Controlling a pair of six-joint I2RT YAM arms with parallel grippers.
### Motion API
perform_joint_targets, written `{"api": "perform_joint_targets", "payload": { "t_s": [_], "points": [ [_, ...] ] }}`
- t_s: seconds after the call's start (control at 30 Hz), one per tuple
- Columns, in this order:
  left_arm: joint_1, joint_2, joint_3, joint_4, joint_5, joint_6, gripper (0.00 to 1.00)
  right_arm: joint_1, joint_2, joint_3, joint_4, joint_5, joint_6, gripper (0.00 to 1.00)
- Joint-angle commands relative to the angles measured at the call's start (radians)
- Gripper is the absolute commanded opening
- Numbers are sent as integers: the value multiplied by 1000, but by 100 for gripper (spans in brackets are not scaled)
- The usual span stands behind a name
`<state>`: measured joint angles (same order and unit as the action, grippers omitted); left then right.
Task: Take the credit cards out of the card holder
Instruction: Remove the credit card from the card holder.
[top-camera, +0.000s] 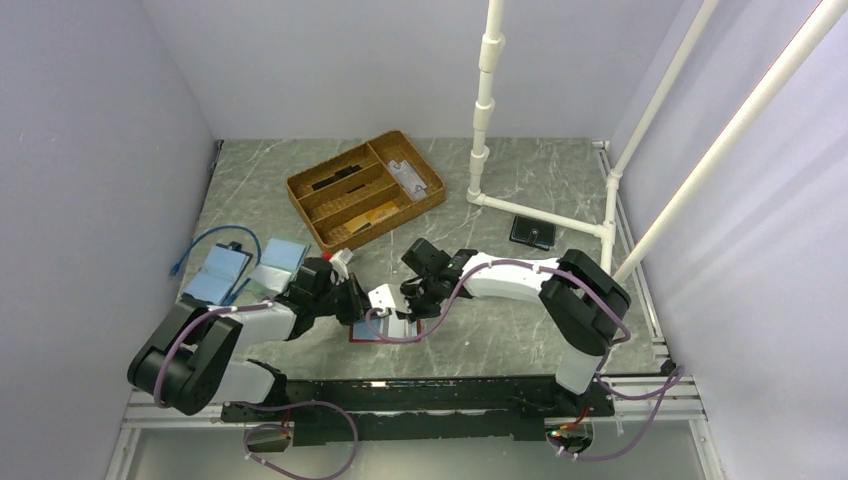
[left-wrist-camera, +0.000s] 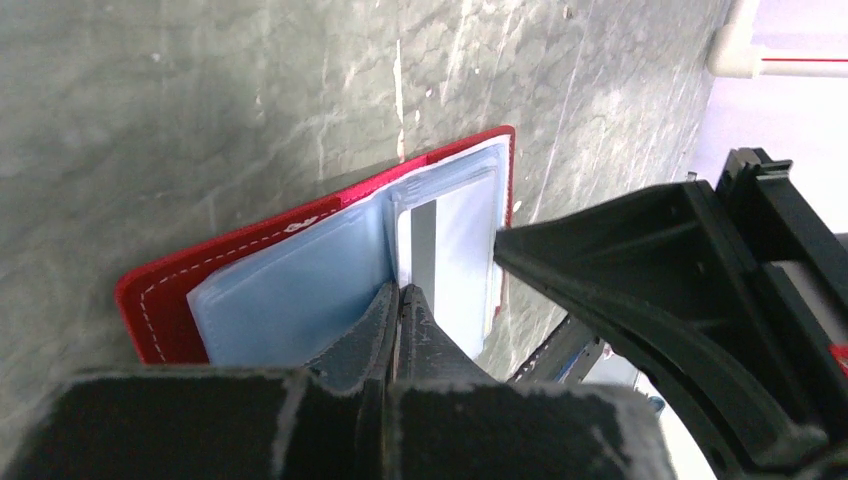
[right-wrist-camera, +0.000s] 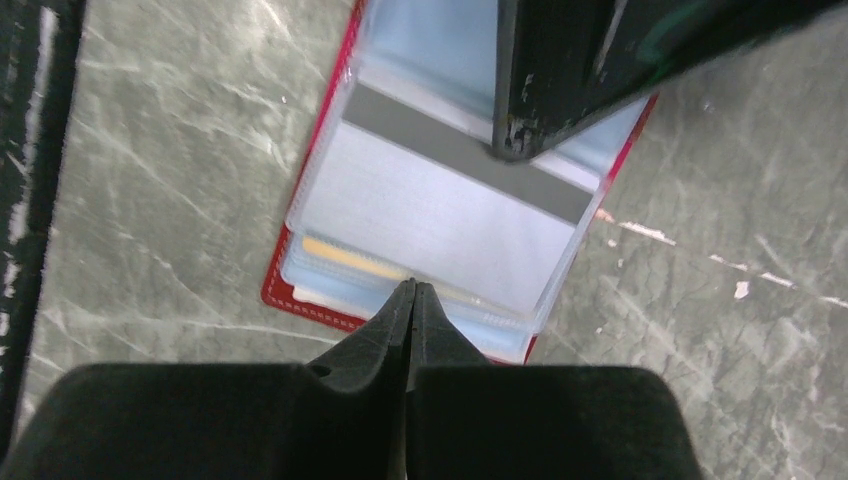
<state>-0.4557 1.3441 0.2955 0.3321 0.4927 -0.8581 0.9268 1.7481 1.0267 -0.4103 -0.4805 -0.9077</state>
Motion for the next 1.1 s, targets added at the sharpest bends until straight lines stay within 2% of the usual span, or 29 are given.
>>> {"api": "perform_joint_targets", "payload": {
  "t_s": [0.0,0.4,1.07],
  "points": [
    [34,-56,-24,-50,12,30,0,3,43,-16,-68,41,-28,0],
    [89,-103,-32,-117,55,56,0,0,82,0,-85,80,-17,0],
    [112,-163,-40,-198,24,10,0,-17,111,20,-135,136,1,0]
  ]
}}
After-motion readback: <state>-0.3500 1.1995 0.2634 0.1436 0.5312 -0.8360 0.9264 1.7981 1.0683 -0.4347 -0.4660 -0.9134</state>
